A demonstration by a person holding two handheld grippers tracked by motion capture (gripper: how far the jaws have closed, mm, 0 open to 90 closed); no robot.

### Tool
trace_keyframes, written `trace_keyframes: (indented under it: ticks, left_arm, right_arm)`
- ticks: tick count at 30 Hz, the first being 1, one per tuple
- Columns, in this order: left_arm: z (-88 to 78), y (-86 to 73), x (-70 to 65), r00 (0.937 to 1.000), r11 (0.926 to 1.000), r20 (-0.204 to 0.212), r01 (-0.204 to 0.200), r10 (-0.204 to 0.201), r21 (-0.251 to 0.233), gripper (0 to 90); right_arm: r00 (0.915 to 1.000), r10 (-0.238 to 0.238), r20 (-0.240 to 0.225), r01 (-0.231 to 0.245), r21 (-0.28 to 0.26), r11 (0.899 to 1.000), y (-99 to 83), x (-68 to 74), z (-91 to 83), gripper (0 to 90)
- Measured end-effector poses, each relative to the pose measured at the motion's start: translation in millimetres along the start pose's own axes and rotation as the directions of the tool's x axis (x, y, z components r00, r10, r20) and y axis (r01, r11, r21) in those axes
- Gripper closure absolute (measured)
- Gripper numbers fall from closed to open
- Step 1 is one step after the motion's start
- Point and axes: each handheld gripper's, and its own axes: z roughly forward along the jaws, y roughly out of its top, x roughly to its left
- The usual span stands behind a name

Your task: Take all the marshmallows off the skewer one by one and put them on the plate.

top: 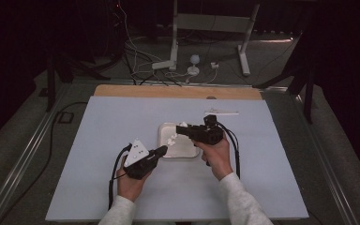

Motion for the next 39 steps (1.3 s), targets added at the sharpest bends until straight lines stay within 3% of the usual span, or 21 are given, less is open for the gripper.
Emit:
trace_keyframes:
  ticks: [2,9,18,28,30,31,32,33,36,39]
  left_arm:
    - [0.1,-0.5,0.7,0.9999,0.9999,0.009,0.007,-0.007,-0.008,90.0]
    - [-1.0,0.9,1.0,0.9998,0.9998,0.017,0.006,-0.006,-0.018,90.0]
    - [-1.3,-0.9,3.0,0.9987,0.9987,0.0,-0.05,0.05,0.001,90.0]
    - [-4.2,0.0,3.9,0.9979,0.9978,-0.002,-0.065,0.065,0.006,90.0]
    - [-4.5,-1.0,3.4,0.9966,0.9963,-0.017,-0.081,0.081,0.028,90.0]
    - [-3.7,-4.6,3.7,0.9927,0.9913,-0.049,-0.107,0.11,0.077,90.0]
    - [-6.7,-14.4,11.5,0.9963,0.9939,-0.053,-0.062,0.067,0.092,90.0]
    - [-6.7,-14.4,11.5,0.9963,0.9939,-0.053,-0.062,0.067,0.092,90.0]
    - [-10.0,-6.6,17.5,0.9986,0.9996,-0.053,-0.005,0.006,0.026,90.0]
    - [-8.7,-5.9,16.0,0.9981,0.9994,-0.06,-0.009,0.011,0.033,90.0]
  right_arm:
    - [0.9995,0.02,-0.024,-0.02,-0.013,1.0,1.8,-1.1,-2.2,76.8]
    - [0.9997,0.019,-0.013,-0.019,-0.035,0.999,6.9,3.5,-5.9,79.5]
    - [0.9996,0.027,0.009,-0.026,-0.042,0.999,8.2,5.2,-6.2,80.6]
    - [0.9994,0.031,0.012,-0.031,-0.056,0.998,11.7,4.3,-8.9,81.1]
    - [0.9988,0.035,0.036,-0.031,-0.092,0.995,13.3,2.7,-14.4,81.9]
    - [0.9964,0.051,0.068,-0.04,-0.161,0.986,17.5,-0.9,-25.5,82.2]
    - [0.9948,0.089,0.048,-0.077,-0.217,0.973,24.0,-8.3,-39.2,82.3]
    - [0.994,0.096,0.054,-0.08,-0.237,0.968,30.7,-12.8,-52.0,82.2]
    - [0.9944,0.032,0.101,-0.012,-0.188,0.982,40.3,-13.9,-71.8,81.8]
    - [0.9924,-0.006,0.123,0.026,-0.156,0.987,38.4,-11.6,-72.1,81.4]
